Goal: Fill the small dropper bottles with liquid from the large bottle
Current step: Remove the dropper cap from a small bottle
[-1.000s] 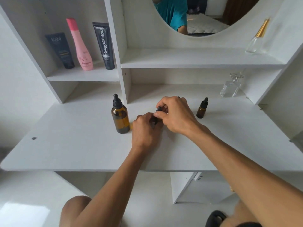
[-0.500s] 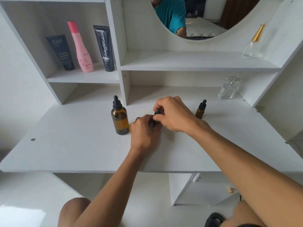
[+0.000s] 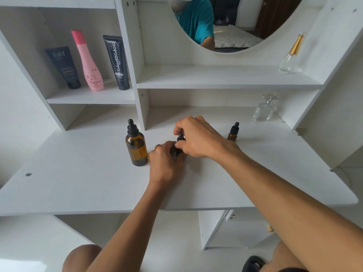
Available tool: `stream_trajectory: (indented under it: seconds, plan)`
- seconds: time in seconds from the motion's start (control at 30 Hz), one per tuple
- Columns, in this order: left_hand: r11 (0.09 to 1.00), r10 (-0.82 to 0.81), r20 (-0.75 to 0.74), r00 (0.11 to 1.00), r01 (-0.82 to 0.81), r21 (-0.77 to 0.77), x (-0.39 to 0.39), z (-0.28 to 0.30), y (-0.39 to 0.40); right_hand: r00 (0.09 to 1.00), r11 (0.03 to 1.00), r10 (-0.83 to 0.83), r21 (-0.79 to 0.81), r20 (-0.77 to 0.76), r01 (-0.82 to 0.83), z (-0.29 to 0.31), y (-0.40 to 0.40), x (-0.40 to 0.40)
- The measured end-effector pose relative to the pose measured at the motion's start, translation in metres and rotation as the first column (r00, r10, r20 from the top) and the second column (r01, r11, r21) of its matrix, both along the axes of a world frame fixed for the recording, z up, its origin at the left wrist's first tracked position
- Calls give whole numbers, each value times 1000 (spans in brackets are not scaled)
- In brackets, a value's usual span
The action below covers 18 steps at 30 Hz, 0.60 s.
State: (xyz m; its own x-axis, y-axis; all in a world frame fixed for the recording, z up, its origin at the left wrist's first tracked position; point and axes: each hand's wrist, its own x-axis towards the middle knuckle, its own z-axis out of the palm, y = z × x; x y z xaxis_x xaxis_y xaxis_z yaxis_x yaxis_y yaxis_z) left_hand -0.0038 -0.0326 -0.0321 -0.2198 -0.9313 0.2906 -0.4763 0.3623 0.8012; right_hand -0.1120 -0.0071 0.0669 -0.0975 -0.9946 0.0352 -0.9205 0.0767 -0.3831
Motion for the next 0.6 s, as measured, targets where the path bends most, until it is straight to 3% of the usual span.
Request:
stream_trajectory:
  seconds: [0.6]
  plan:
    - [1000,13,-4,1000,-13,4,0,3,2,990,999,27,46,-135,-21,10,1,5]
